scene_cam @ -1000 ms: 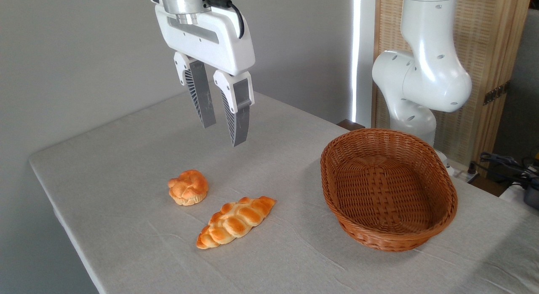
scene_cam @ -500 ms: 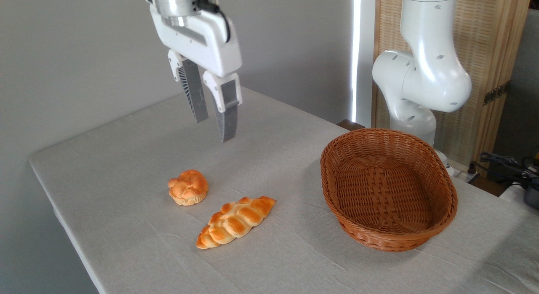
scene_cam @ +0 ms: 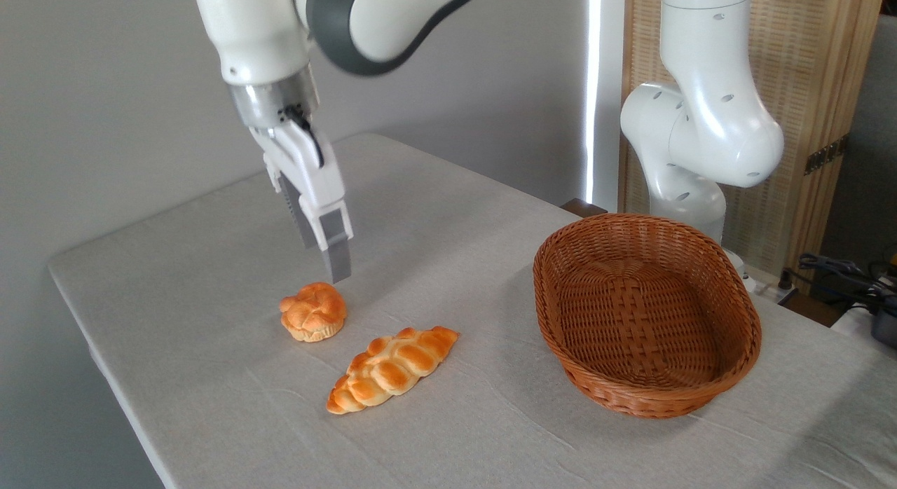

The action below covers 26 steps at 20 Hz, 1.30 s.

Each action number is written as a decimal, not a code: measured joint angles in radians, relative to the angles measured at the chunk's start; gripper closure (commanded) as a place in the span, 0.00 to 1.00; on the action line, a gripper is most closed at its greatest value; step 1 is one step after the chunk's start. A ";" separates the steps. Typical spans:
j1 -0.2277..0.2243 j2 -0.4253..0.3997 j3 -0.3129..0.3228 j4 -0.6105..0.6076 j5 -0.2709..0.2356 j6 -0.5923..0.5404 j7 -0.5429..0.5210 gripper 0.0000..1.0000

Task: Put bread into the basket
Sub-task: 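Move the open gripper down toward the small round orange bun, then close the gripper on the round bun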

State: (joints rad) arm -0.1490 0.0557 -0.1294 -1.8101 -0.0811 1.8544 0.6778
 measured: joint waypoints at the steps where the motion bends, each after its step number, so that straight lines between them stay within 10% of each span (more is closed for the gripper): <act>1: -0.005 0.005 -0.013 -0.025 0.000 0.042 -0.005 0.00; 14: -0.056 0.052 -0.035 -0.126 0.104 0.231 -0.006 0.11; 18: -0.059 0.064 -0.043 -0.146 0.105 0.269 -0.006 0.57; 26: -0.062 0.067 -0.046 -0.147 0.107 0.276 -0.006 0.91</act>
State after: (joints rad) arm -0.2106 0.1230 -0.1750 -1.9569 0.0261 2.1305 0.6721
